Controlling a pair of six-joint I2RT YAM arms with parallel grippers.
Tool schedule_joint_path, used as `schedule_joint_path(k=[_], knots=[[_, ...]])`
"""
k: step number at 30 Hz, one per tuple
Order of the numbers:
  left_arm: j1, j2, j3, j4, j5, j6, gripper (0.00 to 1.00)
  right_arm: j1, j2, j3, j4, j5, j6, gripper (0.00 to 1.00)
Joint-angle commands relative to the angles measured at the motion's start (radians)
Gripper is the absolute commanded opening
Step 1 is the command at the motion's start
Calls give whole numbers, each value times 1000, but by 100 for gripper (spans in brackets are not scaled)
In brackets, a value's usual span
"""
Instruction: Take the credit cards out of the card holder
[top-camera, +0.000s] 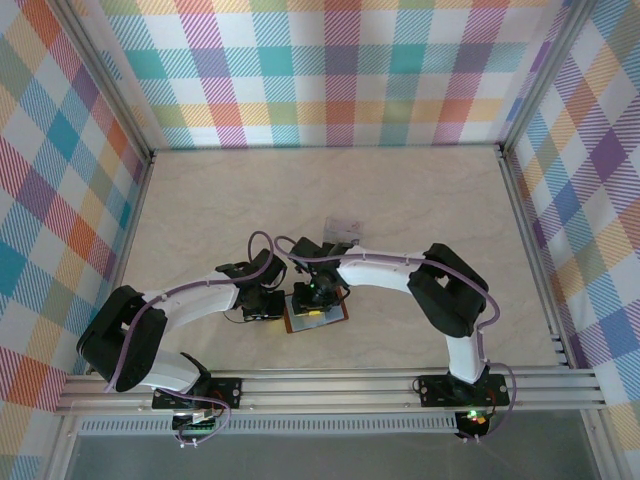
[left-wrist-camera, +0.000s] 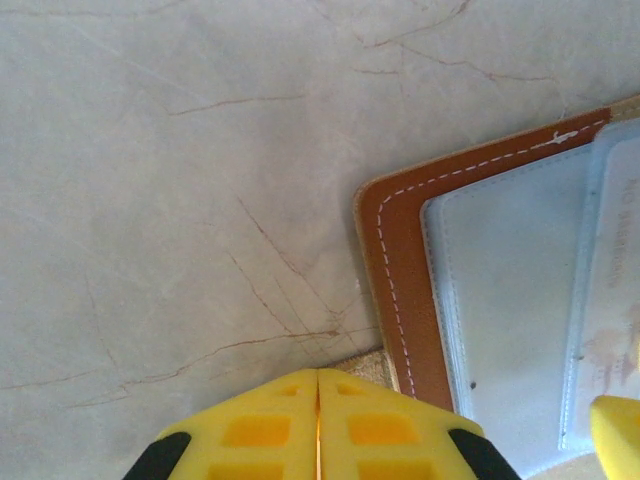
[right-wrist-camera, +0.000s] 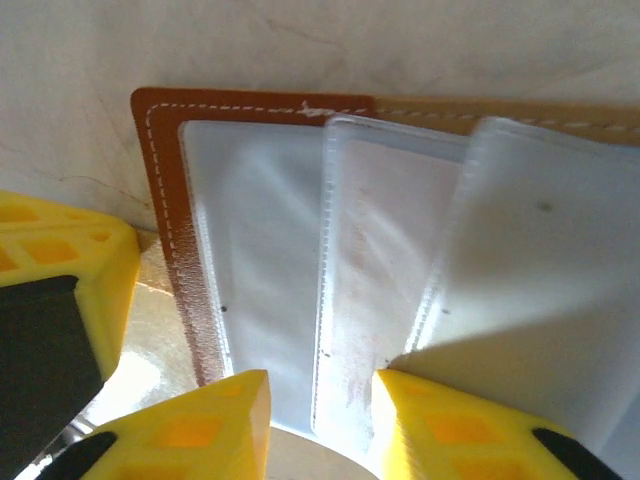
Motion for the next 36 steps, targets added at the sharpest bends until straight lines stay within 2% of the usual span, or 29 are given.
schedule_joint_path(k=[1, 9, 20, 36], knots=[[-16, 6, -30, -57, -2, -7, 8, 8, -33, 32, -127, 104, -42, 37], [-16, 11, -26, -53, 0, -6, 9, 10, -45, 63, -214, 196, -71, 43], [-16, 11, -24, -57, -1, -5, 8, 9, -67, 50, -234, 236, -77, 50], [-18, -61, 36, -106, 31, -8, 9, -16, -144, -37, -252, 287, -59, 53]])
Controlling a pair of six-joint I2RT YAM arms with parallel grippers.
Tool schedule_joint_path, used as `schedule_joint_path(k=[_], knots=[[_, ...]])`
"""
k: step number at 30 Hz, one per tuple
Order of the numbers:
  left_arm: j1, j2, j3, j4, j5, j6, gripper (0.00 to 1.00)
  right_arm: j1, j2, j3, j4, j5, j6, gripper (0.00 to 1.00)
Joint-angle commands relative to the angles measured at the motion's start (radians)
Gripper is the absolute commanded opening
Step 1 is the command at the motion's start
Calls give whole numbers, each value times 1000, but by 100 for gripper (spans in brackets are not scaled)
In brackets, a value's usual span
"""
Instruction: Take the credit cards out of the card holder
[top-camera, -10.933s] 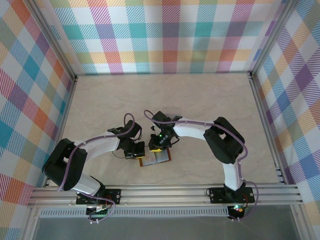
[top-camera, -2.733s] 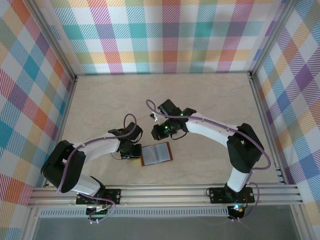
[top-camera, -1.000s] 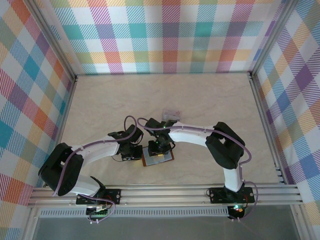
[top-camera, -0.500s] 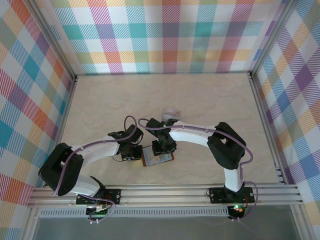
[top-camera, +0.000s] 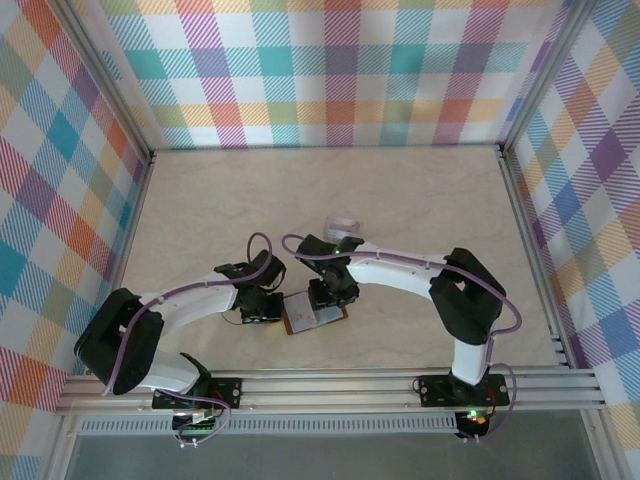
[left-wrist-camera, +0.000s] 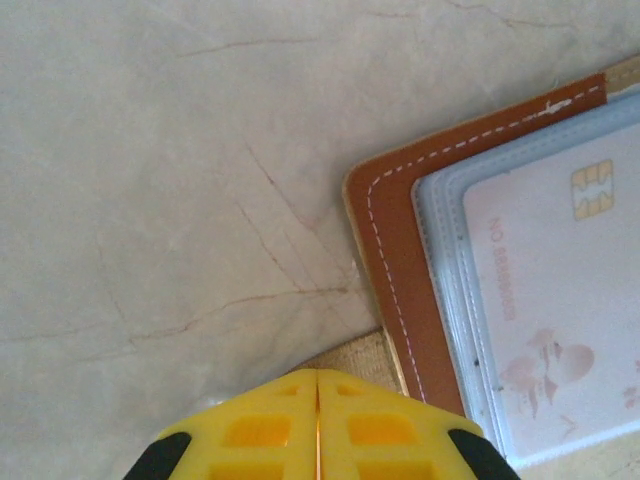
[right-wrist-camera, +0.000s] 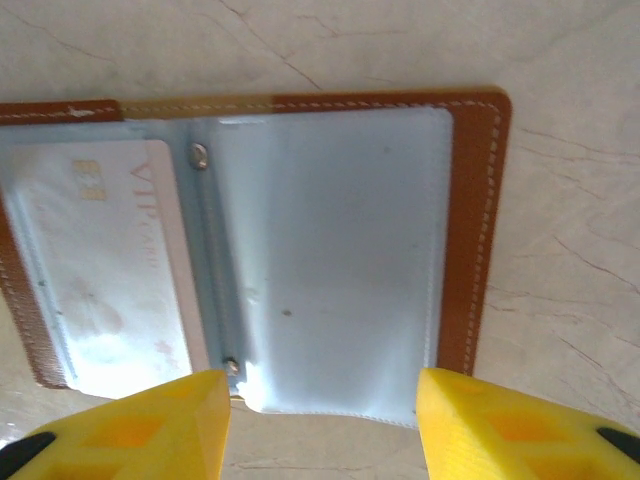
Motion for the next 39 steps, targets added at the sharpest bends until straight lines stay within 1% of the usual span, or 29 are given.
schedule_joint_path(k=[1, 4, 8, 13, 15, 17, 18, 20, 23, 29, 34, 39], knots=[[-15, -40, 38, -55, 22, -7, 9, -18, -43, -37, -36, 24, 8, 53], [-16, -53, 56, -54, 54, -15, 9, -24, -69, -56, 3, -17, 2, 51], [-24, -50, 73, -10, 135, -41, 9, -45, -93, -90, 115, -163, 6, 46], [-53, 8, 98, 10, 149, -46, 8, -77, -90, -155, 298, -364, 41, 37], [-76, 44, 113, 9, 150, -39, 7, -85, -82, -179, 365, -426, 51, 32], [-93, 67, 123, 5, 137, -37, 6, -90, -72, -189, 400, -463, 57, 26], [-98, 75, 126, 5, 132, -37, 6, -96, -67, -192, 407, -470, 58, 24], [-101, 90, 127, 3, 116, -37, 6, -101, -55, -193, 420, -483, 60, 22], [-103, 118, 130, -15, 78, -30, 3, -106, -38, -193, 447, -514, 68, 21], [-104, 156, 128, -22, 55, -14, 2, -107, 14, -171, 452, -531, 69, 21], [-104, 157, 120, -23, 46, -15, 2, -111, 41, -160, 439, -511, 68, 21], [-103, 163, 111, -19, 48, -18, 2, -116, 47, -159, 403, -453, 63, 23]])
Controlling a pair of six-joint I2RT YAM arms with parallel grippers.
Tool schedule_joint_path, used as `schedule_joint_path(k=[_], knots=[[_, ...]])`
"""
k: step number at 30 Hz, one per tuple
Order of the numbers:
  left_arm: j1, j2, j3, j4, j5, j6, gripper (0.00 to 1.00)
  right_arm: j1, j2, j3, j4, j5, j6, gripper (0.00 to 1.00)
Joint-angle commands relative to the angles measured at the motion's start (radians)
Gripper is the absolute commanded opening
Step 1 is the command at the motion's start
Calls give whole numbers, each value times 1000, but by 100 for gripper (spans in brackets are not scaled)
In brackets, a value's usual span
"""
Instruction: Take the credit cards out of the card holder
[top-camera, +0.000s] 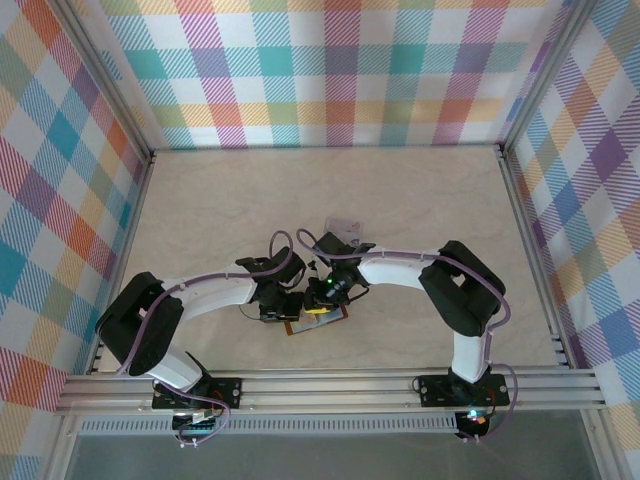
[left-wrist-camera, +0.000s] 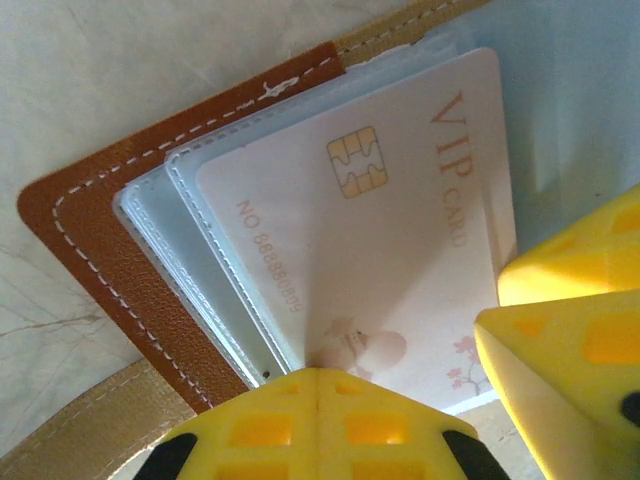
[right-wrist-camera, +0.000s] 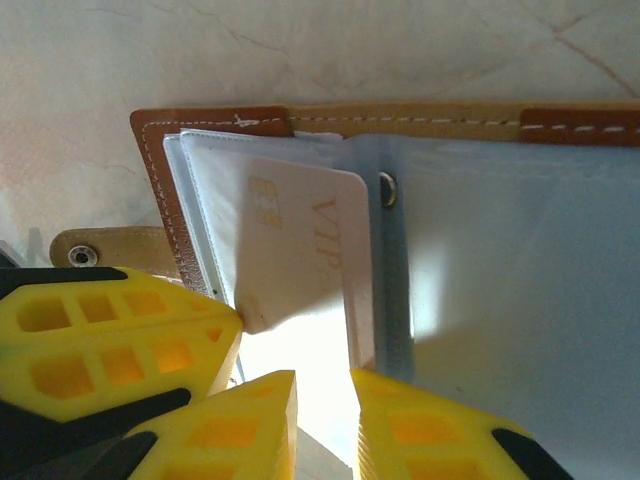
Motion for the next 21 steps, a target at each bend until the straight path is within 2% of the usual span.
schedule_joint_path(k=[1, 15, 21], knots=[[-8, 24, -8, -27, -42, 9, 2, -11, 10, 24, -30, 37, 5, 23], [-9, 22, -3, -40, -46, 10, 3, -14, -22, 19, -87, 86, -24, 24], [-9, 30, -2, -40, -48, 13, 3, -14, -8, 14, -59, 48, -19, 24]])
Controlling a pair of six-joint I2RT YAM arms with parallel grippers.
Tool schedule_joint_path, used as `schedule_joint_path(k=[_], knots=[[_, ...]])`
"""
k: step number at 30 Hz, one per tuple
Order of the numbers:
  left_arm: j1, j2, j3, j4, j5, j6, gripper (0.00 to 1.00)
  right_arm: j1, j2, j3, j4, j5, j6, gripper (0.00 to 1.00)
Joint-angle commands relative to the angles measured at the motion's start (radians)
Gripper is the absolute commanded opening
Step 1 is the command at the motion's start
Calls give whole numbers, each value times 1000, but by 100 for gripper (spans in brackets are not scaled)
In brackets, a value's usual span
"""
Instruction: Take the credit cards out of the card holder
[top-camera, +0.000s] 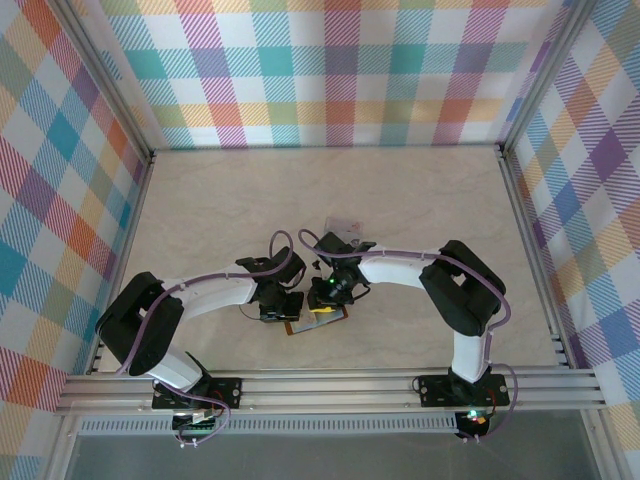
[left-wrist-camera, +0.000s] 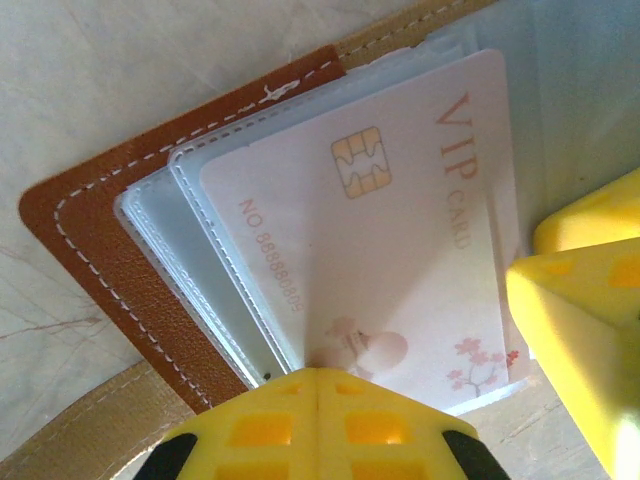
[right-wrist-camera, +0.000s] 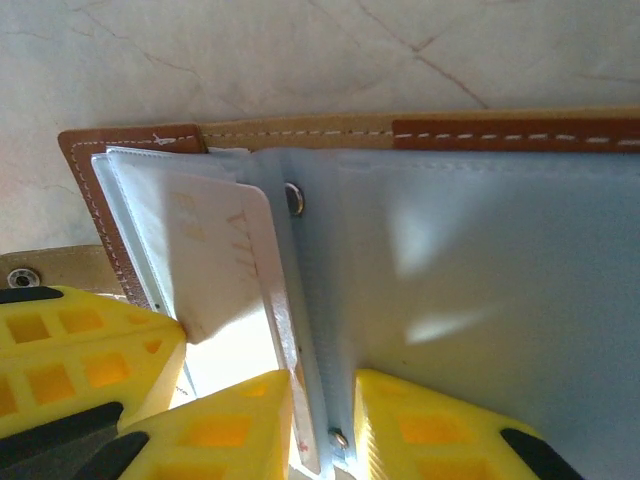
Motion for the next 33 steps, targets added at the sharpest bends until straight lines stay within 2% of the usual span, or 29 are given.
schedule_joint_path(k=[1, 7, 18, 25, 33], knots=[[-8, 29, -1, -40, -45, 12, 3, -5, -4, 6, 9, -31, -8, 23], [-9, 32, 0, -41, -49, 14, 3, -9, -3, -25, 102, -92, 29, 17], [-10, 38, -4, -37, -52, 12, 3, -25, -52, -67, 126, -93, 37, 9], [-11, 39, -1, -38, -55, 12, 3, -29, -7, -60, 120, -92, 30, 15], [-10, 56, 4, -28, -49, 10, 3, -29, 12, -65, 137, -124, 31, 16]])
